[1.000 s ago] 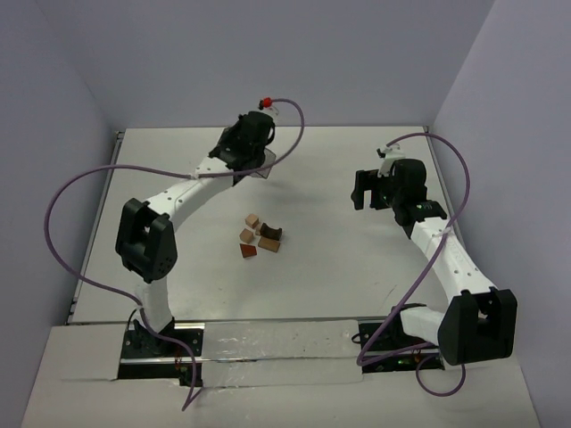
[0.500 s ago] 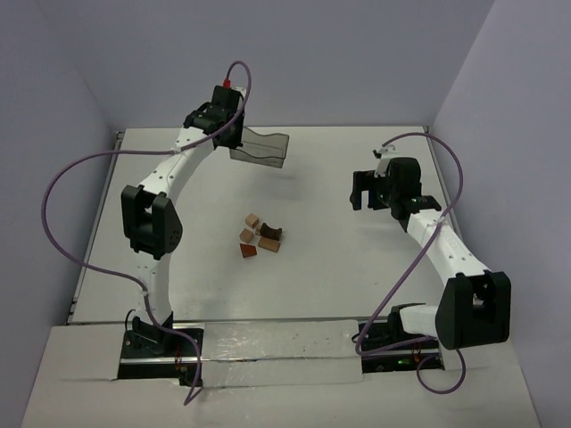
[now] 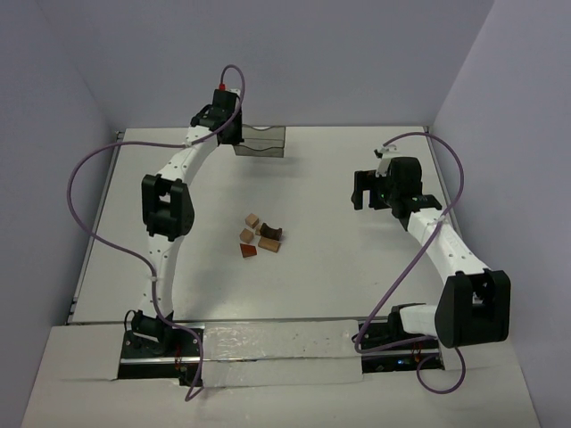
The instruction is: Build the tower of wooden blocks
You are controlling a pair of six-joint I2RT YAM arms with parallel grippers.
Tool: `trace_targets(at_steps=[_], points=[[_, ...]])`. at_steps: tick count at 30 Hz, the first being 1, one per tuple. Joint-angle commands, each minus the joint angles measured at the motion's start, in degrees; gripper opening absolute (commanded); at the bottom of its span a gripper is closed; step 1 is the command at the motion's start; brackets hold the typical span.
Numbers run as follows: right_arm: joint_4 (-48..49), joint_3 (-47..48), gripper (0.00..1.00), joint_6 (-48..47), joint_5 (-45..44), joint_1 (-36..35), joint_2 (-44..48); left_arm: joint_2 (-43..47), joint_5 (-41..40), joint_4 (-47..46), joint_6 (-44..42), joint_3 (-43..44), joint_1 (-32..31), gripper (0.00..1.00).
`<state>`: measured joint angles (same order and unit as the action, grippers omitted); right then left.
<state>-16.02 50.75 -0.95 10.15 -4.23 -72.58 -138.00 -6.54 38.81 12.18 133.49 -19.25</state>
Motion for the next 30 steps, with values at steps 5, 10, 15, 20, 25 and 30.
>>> trace_targets(at_steps=[5,10,15,20,25,30], points=[[-0.3,3.4,1.00,0.2,0.6,0.5,-1.4,-3.5,1.7,-11.3,0.8,2.9,1.1,0.00],[-0.5,3.8,1.00,0.2,0.8,0.5,-2.5,-5.6,1.2,-13.6,0.3,3.6,1.1,0.00],[-0.8,4.1,1.00,0.4,1.0,0.5,-3.1,-7.5,0.3,-15.5,-0.3,4.2,1.3,0.00],[-1.3,4.6,1.00,0.1,1.4,0.5,-3.6,-8.5,0.8,-17.5,0.5,3.7,1.6,0.00],[-1.6,4.7,1.00,0.0,1.4,0.5,-3.7,-9.7,0.7,-18.1,0.6,4.6,1.6,0.00],[-1.6,4.8,1.00,0.1,1.4,0.5,-3.9,-10.4,-0.1,-18.4,0.9,4.6,1.6,0.02]])
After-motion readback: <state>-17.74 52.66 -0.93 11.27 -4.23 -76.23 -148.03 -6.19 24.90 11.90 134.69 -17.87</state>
